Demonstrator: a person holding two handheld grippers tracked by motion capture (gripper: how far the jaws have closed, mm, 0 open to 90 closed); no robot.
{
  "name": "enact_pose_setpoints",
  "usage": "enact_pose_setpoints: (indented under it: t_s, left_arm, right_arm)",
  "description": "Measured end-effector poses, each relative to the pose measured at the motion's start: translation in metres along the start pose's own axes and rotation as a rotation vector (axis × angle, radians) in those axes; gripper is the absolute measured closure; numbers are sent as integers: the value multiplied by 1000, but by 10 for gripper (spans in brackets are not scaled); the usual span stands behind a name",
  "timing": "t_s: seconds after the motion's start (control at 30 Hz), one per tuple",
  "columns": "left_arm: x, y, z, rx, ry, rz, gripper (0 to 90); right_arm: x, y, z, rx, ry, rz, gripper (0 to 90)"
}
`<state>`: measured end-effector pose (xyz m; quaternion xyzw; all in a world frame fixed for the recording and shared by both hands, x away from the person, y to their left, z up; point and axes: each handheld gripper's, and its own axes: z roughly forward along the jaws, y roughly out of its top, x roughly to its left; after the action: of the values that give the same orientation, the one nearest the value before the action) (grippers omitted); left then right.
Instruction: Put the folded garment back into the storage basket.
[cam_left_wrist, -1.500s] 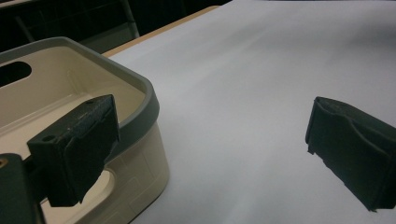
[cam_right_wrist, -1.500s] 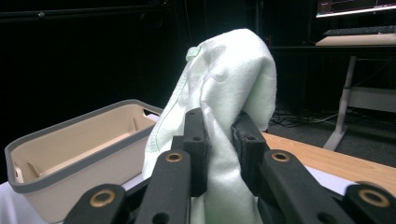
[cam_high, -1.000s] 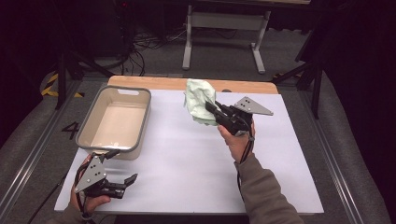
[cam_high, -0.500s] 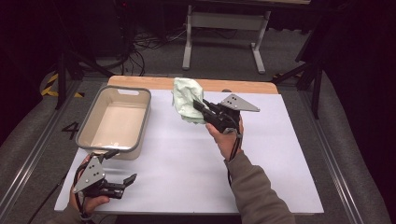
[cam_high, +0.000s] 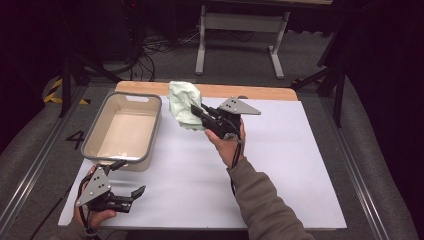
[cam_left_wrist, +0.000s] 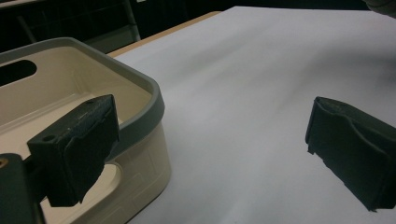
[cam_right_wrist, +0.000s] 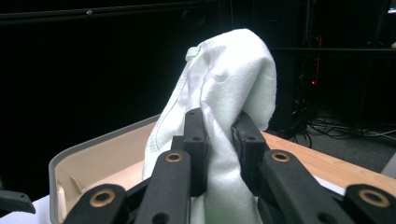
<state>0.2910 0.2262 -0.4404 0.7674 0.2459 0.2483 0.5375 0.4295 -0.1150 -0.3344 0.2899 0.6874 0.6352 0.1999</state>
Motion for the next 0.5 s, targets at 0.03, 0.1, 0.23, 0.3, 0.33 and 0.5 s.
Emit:
enact_pose_setpoints:
  t_s: [0.03, 0.1, 0.23, 0.3, 0.33, 0.5]
  left_arm:
    - [0, 0, 0, 0, 0, -3, 44]
    - [0, 0, 0, 1, 2, -1, 44]
    - [-1, -1, 0, 0, 1, -4, 43]
    - [-1, -1, 0, 1, 0, -3, 43]
    - [-1, -1, 0, 0, 4, 1, 44]
    - [-2, -1, -2, -2, 5, 2, 44]
  right_arm:
    - [1, 0, 2, 0, 6, 2, 791]
    - [3, 1, 6, -6, 16, 5, 791]
    - [8, 2, 14, -1, 27, 0, 791]
    - [11, 3, 18, 0, 32, -4, 791]
    - [12, 3, 20, 0, 35, -7, 791]
    - [15, 2, 28, 2, 42, -2, 791]
